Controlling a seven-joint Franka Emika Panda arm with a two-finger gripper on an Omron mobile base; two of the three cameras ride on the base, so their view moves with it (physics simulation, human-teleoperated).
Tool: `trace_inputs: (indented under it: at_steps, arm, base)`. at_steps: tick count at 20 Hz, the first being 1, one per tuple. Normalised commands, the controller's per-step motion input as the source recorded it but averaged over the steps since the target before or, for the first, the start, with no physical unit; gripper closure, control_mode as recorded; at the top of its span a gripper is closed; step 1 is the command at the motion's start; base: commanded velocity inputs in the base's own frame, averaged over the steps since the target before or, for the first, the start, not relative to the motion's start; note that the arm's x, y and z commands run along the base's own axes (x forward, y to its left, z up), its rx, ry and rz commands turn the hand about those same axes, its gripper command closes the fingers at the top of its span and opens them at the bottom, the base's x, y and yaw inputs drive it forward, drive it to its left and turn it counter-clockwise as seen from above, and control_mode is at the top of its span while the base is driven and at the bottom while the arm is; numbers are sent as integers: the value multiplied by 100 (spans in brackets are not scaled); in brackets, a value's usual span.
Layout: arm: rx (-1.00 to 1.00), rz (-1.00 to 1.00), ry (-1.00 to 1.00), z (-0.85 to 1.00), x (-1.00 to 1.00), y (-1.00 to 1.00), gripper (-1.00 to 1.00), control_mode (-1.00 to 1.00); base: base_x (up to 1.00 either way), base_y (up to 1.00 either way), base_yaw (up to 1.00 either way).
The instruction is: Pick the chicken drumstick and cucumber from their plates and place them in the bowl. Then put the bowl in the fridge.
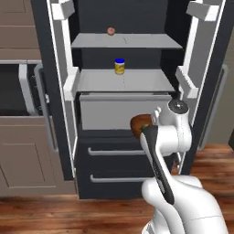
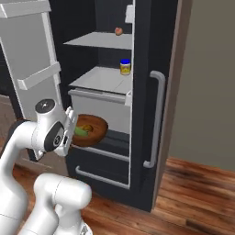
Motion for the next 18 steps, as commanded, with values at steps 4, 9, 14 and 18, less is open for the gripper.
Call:
trace_inputs:
  at_steps: [4, 9, 14, 18]
  arm:
    - [0, 0, 0, 0, 0, 0, 100, 100]
    - [0, 0, 0, 0, 0, 0, 100, 100]
    - [0, 0, 0, 0, 0, 0, 100, 100]
    - [0, 0, 0, 0, 0, 0, 100, 100]
  base:
    - [35, 41, -40]
    - [41, 36, -4]
    - [56, 7, 4]
    - [46, 14, 4]
